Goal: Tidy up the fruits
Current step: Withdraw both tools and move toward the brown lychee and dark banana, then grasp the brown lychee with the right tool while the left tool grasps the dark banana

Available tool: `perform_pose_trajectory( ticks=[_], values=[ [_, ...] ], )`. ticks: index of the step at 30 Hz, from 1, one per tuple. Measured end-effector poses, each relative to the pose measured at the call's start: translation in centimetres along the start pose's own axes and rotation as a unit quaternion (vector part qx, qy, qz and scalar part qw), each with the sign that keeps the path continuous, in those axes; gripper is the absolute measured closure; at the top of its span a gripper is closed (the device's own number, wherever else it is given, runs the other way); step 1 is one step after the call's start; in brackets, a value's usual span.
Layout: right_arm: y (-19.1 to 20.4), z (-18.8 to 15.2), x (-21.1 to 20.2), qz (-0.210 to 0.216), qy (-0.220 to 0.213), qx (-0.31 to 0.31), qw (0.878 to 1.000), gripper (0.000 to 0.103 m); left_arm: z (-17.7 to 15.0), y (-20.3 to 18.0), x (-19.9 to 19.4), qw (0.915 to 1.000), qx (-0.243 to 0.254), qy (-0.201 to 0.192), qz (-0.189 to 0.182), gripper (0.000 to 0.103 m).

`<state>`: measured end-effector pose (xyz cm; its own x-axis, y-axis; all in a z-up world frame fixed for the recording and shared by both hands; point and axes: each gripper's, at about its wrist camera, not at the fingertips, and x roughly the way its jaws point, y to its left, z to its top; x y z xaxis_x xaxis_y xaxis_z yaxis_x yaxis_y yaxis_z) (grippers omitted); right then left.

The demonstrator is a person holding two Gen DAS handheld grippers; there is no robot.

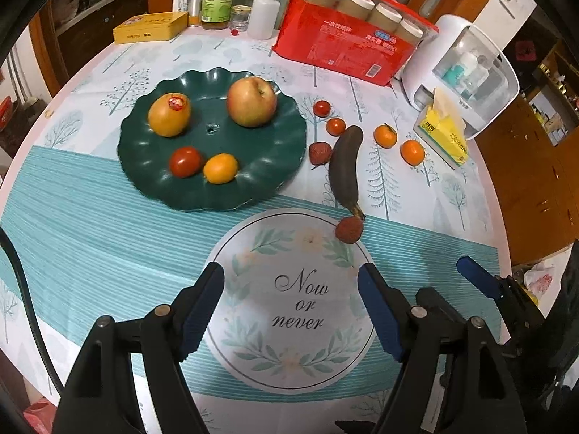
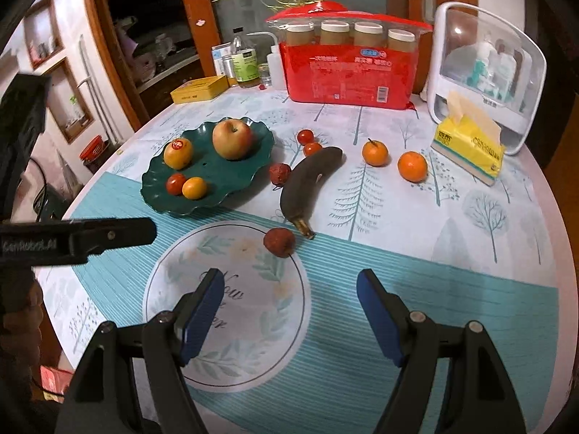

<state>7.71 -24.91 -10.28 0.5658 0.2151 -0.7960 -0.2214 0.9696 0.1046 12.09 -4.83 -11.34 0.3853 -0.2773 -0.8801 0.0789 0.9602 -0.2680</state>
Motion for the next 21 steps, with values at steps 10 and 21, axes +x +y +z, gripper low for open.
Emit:
perform_pose_trajectory(
  ticks=[10,21],
  values=[
    [-0.6,-0.3,1.6,0.005,-0.009,-0.048,0.999,0.027,3.6,-2.1,2.9,0.9994,-0.004,0.035,0.001,0.027],
    [-0.7,-0.2,5.2,0.014,-0.041,-0.063,0.997,0.027,7.4,-3.5,8.9,0.9932,-0.005,0.116,0.006,0.027]
  ],
)
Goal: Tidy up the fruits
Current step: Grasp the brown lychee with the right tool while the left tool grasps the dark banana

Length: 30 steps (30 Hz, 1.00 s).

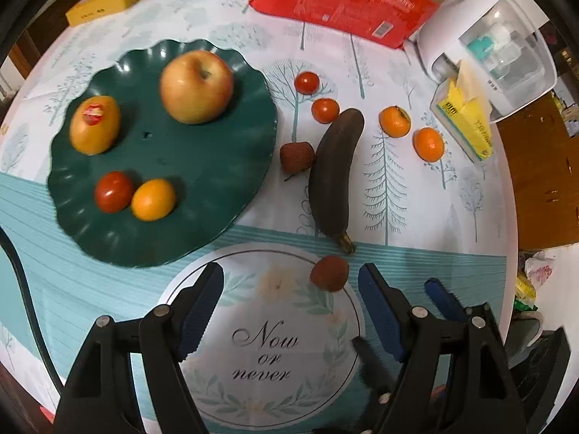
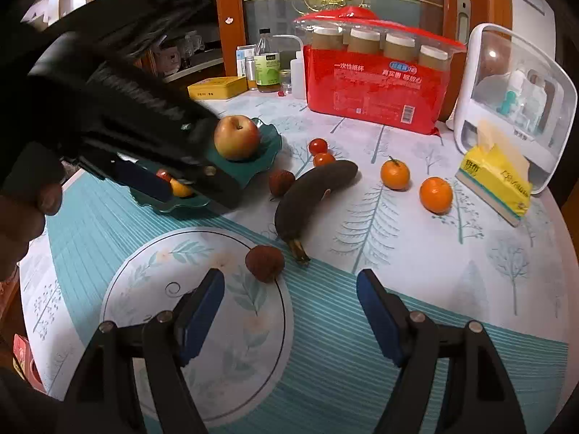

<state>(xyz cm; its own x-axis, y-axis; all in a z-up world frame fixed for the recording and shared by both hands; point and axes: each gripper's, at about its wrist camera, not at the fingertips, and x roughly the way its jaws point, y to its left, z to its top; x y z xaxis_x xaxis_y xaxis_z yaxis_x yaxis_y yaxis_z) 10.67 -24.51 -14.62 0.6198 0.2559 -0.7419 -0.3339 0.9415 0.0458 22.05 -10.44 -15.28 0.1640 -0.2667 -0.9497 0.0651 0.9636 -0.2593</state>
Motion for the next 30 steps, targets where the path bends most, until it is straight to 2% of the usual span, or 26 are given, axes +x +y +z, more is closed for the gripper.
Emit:
perform_pose_trajectory(
  ticks=[2,10,15,19,26,30],
  values=[
    [0.0,0.0,0.9,0.005,0.0,0.003,1.0,0.029,0.7,-0.4,0.8,0.9999,-0.002,0.009,-0.005,0.027],
    [-0.4,0.0,3.6,0.023,0.007,0.011,1.0,0.053,3.6,-2.6,3.7,0.9993,0.001,0.037,-0.001,0.027],
    [-0.7,-0.2,4.5,0.058,0.003,0.016,0.998,0.057,5.1,-3.9,5.4,0.9983,0.001,0.056,0.015,0.028],
    [-0.5,-0.1,4.7,0.085,0.001,0.007,0.996,0.062,5.8,-4.7,6.8,0.9971,0.005,0.069,0.033,0.037],
    [0.1,0.0,5.3,0.12,0.011,-0.002,0.993,0.067,6.3,-5.2,8.8,0.9954,0.009,0.08,0.052,0.044],
    [-0.2,-0.2,5.8,0.147,0.017,0.001,0.989,0.071,6.5,-5.9,9.4,0.9953,0.021,0.068,0.066,0.048]
  ],
)
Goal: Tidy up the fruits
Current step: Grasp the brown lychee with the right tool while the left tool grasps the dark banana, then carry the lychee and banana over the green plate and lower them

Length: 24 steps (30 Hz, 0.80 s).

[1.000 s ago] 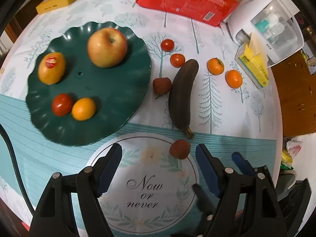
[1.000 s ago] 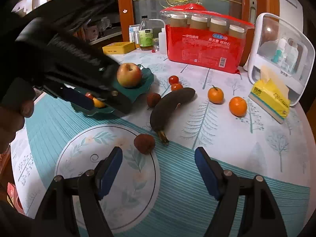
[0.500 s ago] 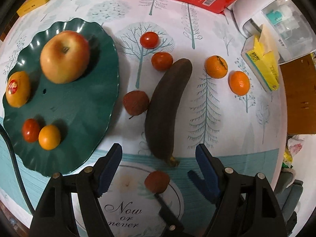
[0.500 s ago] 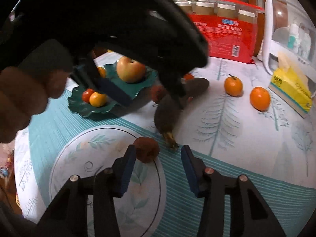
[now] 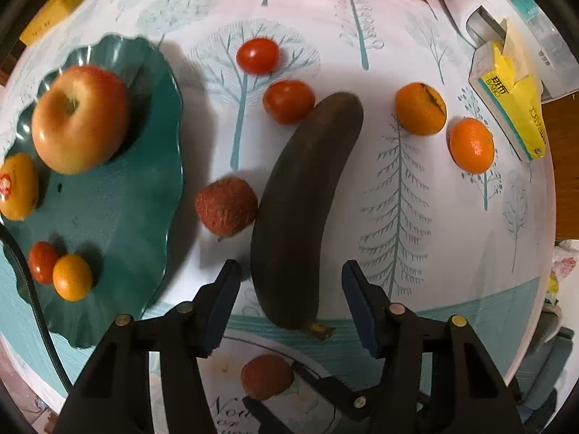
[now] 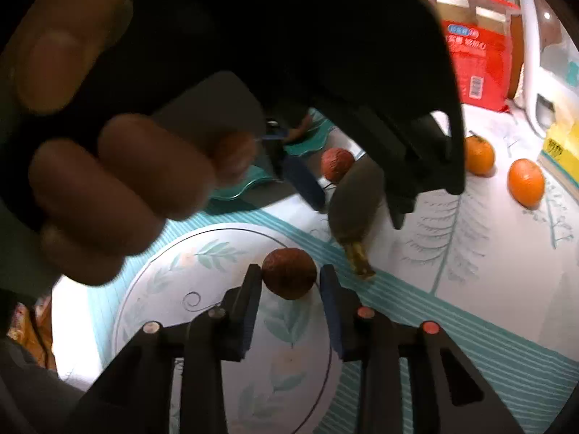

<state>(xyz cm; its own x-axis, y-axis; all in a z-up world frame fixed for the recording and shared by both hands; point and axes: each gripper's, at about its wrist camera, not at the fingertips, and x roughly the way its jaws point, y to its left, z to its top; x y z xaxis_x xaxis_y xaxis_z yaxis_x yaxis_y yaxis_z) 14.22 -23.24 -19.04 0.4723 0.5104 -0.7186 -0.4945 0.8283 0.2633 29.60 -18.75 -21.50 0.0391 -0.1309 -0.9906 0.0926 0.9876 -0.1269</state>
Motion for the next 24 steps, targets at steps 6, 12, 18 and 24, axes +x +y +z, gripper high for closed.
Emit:
perform_pose_trajectory(
  ticks=[6,12,18,24],
  values=[
    [-0.6,-0.1,0.0,0.019,-0.001,0.01,1.0,0.072,0.6,-1.1,0.0,0.9991,0.009,-0.031,0.026,0.058],
    [-2.0,0.1,-0.4,0.017,0.003,0.019,1.0,0.072,1.0,-1.4,-0.1,0.9982,0.003,-0.055,0.023,0.07],
    [-3.5,-0.2,-1.3,0.007,0.004,0.036,0.999,0.072,0.7,-1.0,0.1,0.9979,-0.007,-0.064,0.008,0.074],
    [-4.7,-0.5,-1.8,-0.01,0.007,0.046,0.999,0.072,-0.7,0.2,-1.3,0.9964,-0.013,-0.082,-0.02,0.075]
  ],
)
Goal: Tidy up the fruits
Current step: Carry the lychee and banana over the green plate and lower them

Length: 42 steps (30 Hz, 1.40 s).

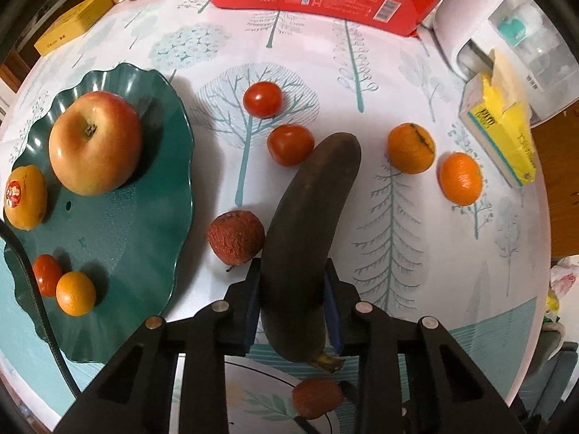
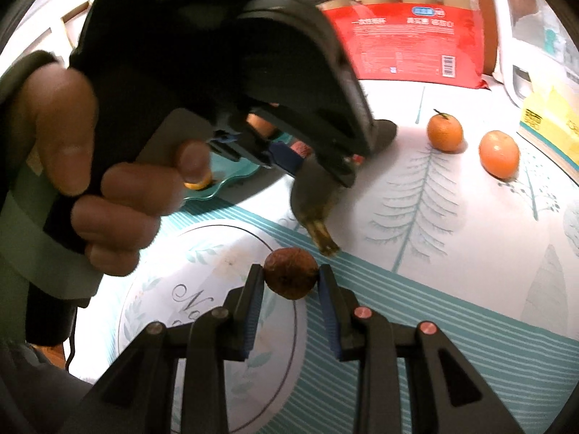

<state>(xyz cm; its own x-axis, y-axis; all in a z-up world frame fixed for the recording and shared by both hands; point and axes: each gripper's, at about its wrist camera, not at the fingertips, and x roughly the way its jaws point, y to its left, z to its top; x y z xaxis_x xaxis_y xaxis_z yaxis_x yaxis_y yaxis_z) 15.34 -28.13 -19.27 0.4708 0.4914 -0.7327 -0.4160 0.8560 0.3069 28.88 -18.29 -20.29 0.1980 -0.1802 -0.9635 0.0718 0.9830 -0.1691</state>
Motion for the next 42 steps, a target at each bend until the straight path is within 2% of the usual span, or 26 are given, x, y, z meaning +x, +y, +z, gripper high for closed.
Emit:
perform_pose_trajectory(
  ticks=[10,17,22,34,42],
  values=[
    [-1.4,0.1,-2.4,-0.051,-0.015,0.029,0.998,0.072,-1.3,0.1,-3.3,0.9993,0.004,-0.024,-0.027,0.075],
    [0.7,-0.7,-4.8,-0.083,-0.023,0.05,0.995,0.072,-2.6,1.0,-7.3,0.9973,0.006,-0.057,-0.046,0.075],
    [1.9,-1.6,-5.5,-0.089,-0.022,0.075,0.993,0.072,-3.8,2.0,-9.6,0.9957,0.003,-0.078,-0.051,0.075],
    [6.4,-2.1,-5.5,-0.087,-0.018,0.094,0.992,0.072,-7.6,8.6,-13.1,0.9946,-0.025,-0.09,-0.046,0.075],
    [9.7,-1.6,-3.9,-0.079,-0.014,0.098,0.992,0.072,-8.3,14.2,-15.1,0.9937,-0.037,-0.101,-0.034,0.075]
  ],
)
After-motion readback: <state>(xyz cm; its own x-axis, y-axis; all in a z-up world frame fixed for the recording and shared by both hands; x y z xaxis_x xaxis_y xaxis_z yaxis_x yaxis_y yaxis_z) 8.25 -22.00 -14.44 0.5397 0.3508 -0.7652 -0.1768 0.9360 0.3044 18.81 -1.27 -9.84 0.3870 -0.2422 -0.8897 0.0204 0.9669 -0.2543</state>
